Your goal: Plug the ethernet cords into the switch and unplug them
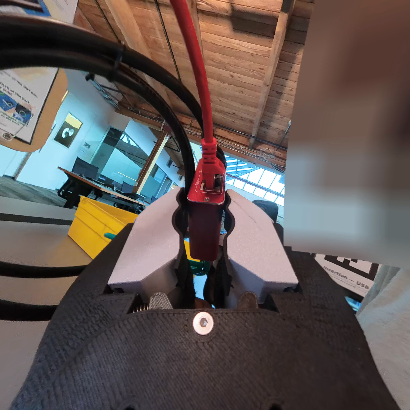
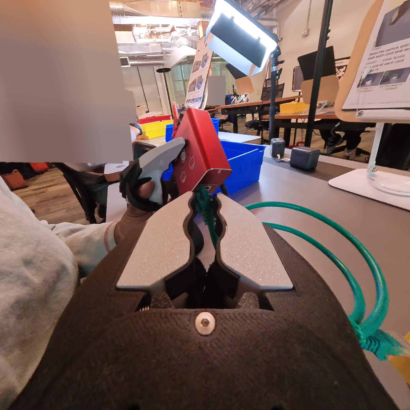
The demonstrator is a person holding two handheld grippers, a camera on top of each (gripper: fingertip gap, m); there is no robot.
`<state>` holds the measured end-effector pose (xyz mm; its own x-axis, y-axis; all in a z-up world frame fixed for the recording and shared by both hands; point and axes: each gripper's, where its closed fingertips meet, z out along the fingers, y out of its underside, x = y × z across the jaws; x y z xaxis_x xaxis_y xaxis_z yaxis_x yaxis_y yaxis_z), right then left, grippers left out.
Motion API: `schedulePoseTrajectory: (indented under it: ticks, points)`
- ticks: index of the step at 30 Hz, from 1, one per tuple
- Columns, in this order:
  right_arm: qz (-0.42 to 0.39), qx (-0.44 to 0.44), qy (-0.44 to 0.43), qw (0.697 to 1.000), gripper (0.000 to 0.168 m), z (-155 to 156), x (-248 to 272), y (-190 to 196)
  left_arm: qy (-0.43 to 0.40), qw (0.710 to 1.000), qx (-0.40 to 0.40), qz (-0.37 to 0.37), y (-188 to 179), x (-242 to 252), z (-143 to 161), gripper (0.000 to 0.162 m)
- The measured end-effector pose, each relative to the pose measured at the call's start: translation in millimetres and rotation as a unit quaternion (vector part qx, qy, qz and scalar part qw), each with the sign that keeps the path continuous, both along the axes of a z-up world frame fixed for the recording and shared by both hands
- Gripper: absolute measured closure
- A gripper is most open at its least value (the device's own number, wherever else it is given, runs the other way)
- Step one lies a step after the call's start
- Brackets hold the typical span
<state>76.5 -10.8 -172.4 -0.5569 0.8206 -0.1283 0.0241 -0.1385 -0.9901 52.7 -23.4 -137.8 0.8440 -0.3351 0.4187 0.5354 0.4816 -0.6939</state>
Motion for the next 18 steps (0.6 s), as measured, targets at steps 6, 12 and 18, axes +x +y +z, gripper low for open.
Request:
schedulePoseTrajectory:
  ticks: [6,12,18]
  points:
    - [-0.021,0.05,0.027,0.998,0.155,8,1,-5,0.01,1.0,0.019,-0.022,-7,-2,7,0.13]
    - [-0.103,0.084,0.039,0.99,0.156,13,16,44,-0.024,0.993,0.096,0.065,-60,-53,24,0.13]
    - [-0.082,0.152,0.126,0.977,0.155,63,34,47,0.073,0.997,0.021,0.024,-27,-13,16,0.129]
